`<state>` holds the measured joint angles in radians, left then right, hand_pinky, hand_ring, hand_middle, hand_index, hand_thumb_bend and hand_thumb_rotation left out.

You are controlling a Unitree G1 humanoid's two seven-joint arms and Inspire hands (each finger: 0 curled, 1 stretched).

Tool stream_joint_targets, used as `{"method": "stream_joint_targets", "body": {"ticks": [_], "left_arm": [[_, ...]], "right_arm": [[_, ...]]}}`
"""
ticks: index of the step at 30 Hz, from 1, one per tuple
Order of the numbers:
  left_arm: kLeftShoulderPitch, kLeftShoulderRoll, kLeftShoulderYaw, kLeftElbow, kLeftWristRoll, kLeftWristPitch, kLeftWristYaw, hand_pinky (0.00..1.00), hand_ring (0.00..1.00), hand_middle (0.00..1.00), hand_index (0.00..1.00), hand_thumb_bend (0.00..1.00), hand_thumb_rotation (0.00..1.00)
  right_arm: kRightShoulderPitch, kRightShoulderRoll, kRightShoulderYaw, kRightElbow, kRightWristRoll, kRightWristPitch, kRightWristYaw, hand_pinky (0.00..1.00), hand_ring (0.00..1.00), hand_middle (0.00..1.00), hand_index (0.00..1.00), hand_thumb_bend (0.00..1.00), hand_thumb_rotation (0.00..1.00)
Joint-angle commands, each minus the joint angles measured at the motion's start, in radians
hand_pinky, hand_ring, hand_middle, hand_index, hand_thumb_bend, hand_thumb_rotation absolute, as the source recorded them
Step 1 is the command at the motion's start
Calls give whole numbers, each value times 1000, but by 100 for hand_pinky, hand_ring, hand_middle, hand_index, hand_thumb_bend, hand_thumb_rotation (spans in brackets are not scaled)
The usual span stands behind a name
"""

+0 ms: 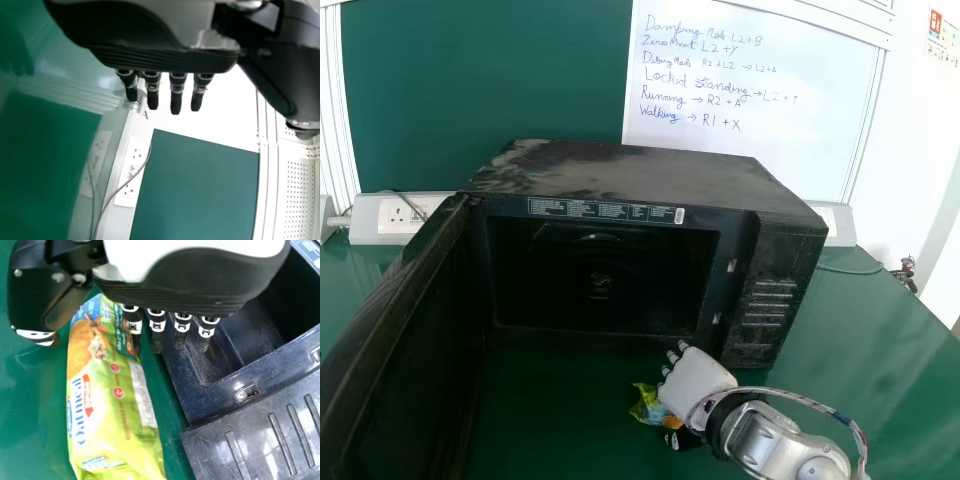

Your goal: Put biscuit inside oven

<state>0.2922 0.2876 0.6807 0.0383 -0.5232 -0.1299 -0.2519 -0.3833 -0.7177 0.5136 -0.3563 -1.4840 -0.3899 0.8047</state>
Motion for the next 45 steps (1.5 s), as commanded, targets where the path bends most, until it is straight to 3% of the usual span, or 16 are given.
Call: {"method": "stream_joint_targets", "body": {"ticks": [1, 23, 28, 31, 34, 45], "left_arm": [[-9, 13, 8, -5, -6, -3, -10, 83, 88, 89, 95, 94, 75], [-5, 6, 8, -27, -10, 11, 0, 82, 88, 89, 95, 93, 74], [-4, 8, 7, -28, -5, 15, 3, 82, 88, 89, 95, 93, 75], [-5, 8, 6, -24, -4, 8, -2, 82, 88, 89, 95, 93, 75], [-2, 8, 4, -29, 3, 10, 3, 82, 88, 89, 94, 92, 76], [-4, 5, 1, -35, 2, 14, 3, 83, 88, 89, 95, 93, 76]], "right_arm": [[22, 2, 31, 28, 22, -31, 20, 100, 100, 97, 83, 78, 49], [-9, 45, 66, 110, 9, 3, 19, 100, 100, 96, 84, 83, 48], [-6, 39, 58, 113, 42, -8, -25, 100, 99, 94, 81, 78, 46], [24, 63, 19, 138, 112, 28, -106, 87, 88, 86, 66, 79, 28], [29, 72, 11, 157, 137, 48, -131, 75, 80, 81, 61, 78, 27], [28, 64, 20, 169, 152, 58, -154, 73, 77, 79, 57, 85, 21]]}}
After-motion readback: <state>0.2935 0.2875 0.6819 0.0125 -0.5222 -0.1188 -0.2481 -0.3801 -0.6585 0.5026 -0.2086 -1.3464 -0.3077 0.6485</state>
